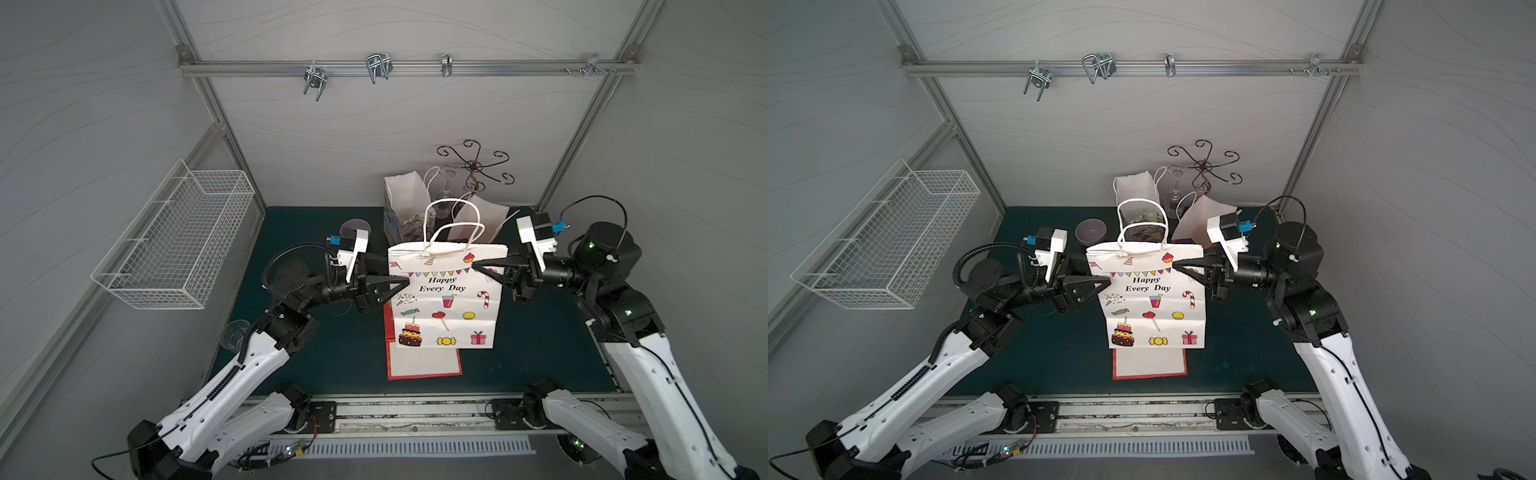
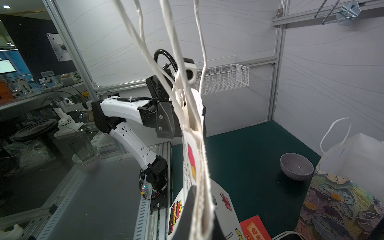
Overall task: Put away the paper bag
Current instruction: Press the paper bag.
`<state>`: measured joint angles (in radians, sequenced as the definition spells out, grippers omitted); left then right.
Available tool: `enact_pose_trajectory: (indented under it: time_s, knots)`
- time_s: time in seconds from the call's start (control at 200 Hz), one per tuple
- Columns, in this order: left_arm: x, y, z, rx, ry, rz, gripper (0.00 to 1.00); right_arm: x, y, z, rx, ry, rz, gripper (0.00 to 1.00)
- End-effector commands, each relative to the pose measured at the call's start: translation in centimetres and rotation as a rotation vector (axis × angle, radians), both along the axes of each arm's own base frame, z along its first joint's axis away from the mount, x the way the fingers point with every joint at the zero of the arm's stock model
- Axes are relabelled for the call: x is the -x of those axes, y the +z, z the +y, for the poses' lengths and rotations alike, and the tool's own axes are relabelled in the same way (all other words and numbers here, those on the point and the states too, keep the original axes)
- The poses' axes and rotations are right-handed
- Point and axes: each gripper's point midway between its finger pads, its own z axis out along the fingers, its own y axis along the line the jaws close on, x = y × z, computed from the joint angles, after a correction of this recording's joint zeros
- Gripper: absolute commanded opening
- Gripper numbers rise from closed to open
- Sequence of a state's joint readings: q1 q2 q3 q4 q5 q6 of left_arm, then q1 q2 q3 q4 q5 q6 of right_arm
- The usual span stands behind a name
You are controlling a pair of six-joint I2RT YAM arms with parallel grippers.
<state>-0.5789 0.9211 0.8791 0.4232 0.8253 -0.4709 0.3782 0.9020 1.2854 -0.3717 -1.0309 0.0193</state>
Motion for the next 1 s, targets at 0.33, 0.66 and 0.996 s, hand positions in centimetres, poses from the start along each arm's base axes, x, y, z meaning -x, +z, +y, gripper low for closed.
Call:
enact_pose_trajectory:
  time_s: [0.33,0.66,0.996]
  knots:
    - [-0.1,4.4,0.0,0.081,0.01,-0.132,0.0,0.9,-1.5,-0.2,0.021,0.046,0.052,0.0]
    - [-0.7,2.6,0.5,0.031,0.083,-0.108,0.66,1.0,-1.6,-0.5,0.019,0.032,0.047,0.0]
    - [0.1,2.7,0.8,0.074,0.049,-0.107,0.06,0.7,-1.2,-0.6,0.007,0.033,0.059,0.0]
